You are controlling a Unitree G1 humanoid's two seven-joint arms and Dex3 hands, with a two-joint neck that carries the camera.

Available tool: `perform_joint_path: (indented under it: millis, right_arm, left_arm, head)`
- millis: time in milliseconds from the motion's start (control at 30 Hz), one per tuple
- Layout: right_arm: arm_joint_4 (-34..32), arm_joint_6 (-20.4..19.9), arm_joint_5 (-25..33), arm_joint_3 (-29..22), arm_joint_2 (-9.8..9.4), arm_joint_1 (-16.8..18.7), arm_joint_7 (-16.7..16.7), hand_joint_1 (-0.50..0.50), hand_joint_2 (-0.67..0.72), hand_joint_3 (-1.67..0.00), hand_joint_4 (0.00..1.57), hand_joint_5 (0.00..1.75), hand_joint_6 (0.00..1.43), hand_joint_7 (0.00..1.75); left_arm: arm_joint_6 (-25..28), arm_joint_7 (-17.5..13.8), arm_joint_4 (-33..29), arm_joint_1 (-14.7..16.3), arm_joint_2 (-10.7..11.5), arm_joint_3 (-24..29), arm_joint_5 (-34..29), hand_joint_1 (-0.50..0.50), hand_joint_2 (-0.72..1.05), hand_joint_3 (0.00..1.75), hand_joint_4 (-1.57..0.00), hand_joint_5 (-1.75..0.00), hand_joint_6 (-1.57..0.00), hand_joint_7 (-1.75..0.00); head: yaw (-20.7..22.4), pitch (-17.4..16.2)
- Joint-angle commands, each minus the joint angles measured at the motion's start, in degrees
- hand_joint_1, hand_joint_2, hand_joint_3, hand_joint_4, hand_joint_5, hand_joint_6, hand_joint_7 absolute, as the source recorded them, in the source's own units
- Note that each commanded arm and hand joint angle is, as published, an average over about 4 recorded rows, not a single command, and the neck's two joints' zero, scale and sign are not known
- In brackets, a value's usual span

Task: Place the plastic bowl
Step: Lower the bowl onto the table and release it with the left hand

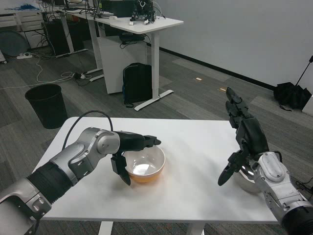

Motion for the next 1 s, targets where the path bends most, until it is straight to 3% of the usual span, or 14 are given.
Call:
perform_joint_path:
  millis: [33,167,267,367,433,467,567,600,700,767,1000]
  right_arm:
    - [-0.2,-0.7,0.3,0.2,-0.36,-0.7,-0.1,-0.42,0.53,0.0,0.0,0.0,0.0,0.0]
    - [-0.1,-0.7,0.3,0.2,-0.22,-0.7,-0.1,-0.42,0.53,0.0,0.0,0.0,0.0,0.0]
    - [-0.2,-0.7,0.2,0.2,-0.18,-0.7,-0.1,-0.42,0.53,0.0,0.0,0.0,0.0,0.0]
    - [-0.5,-0.7,0.2,0.2,-0.14,-0.7,-0.1,-0.42,0.53,0.0,0.0,0.0,0.0,0.0]
    - [-0.6,-0.7,0.2,0.2,-0.14,-0.7,-0.1,-0.42,0.53,0.0,0.0,0.0,0.0,0.0]
    - [-0.7,-0.7,0.2,0.3,-0.14,-0.7,-0.1,-0.42,0.52,0.0,0.0,0.0,0.0,0.0]
    - [-0.8,-0.7,0.2,0.3,-0.14,-0.7,-0.1,-0.42,0.49,0.0,0.0,0.0,0.0,0.0]
    - [-0.9,-0.7,0.2,0.3,-0.14,-0.7,-0.1,-0.42,0.5,0.0,0.0,0.0,0.0,0.0]
    - [-0.9,-0.7,0.3,0.3,-0.16,-0.7,-0.1,-0.42,0.53,0.0,0.0,0.0,0.0,0.0]
    - [-0.9,-0.7,0.3,0.3,-0.2,-0.7,-0.1,-0.42,0.5,0.0,0.0,0.0,0.0,0.0]
    - [-0.6,-0.7,0.3,0.3,-0.22,-0.7,0.0,-0.42,0.53,0.0,0.0,0.0,0.0,0.0]
  left_arm:
    - [-0.4,0.2,-0.7,0.7,0.6,0.8,0.5,-0.5,0.87,0.31,-0.02,-1.72,0.0,-0.07]
    - [-0.9,0.8,-1.3,0.7,0.9,1.7,0.5,-0.5,0.83,0.48,0.0,-1.31,0.0,0.0]
    - [-1.2,1.0,-1.9,0.9,0.9,2.2,0.5,-0.5,0.78,0.61,0.0,-1.08,0.0,0.0]
    - [-1.4,1.4,-2.8,1.2,1.0,2.6,0.5,-0.5,0.8,0.63,0.0,-0.9,0.0,0.0]
    - [-1.6,1.6,-3.1,1.3,1.1,2.7,0.4,-0.5,0.8,0.72,0.0,-0.62,0.0,0.0]
    - [-1.7,1.6,-3.2,1.3,1.1,2.8,0.4,-0.5,0.83,0.72,0.0,-0.44,0.0,0.0]
    - [-1.7,1.6,-3.8,1.6,1.2,3.3,0.4,-0.5,0.91,0.35,0.0,-0.13,0.0,0.0]
    - [-1.7,1.7,-4.1,1.7,1.3,3.5,0.4,-0.5,0.96,0.26,0.0,-0.08,0.0,0.0]
    - [-1.7,1.7,-4.4,1.8,1.3,4.0,0.4,-0.5,1.0,0.26,0.0,0.0,0.0,0.0]
    - [-1.7,1.7,-4.4,1.8,1.3,4.2,0.2,-0.5,0.96,0.26,0.0,0.0,0.0,0.0]
    - [-1.7,1.6,-2.3,1.7,1.3,3.7,-2.1,-0.5,1.05,0.26,0.0,0.0,0.0,0.0]
  head:
    - [0.1,0.0]
    - [0.2,0.2]
    - [0.3,0.6]
    - [0.4,1.2]
    - [0.6,1.4]
    - [0.6,1.4]
    - [0.7,1.5]
    - [0.8,1.5]
    - [0.9,1.5]
    - [0.9,1.5]
    - [0.6,0.5]
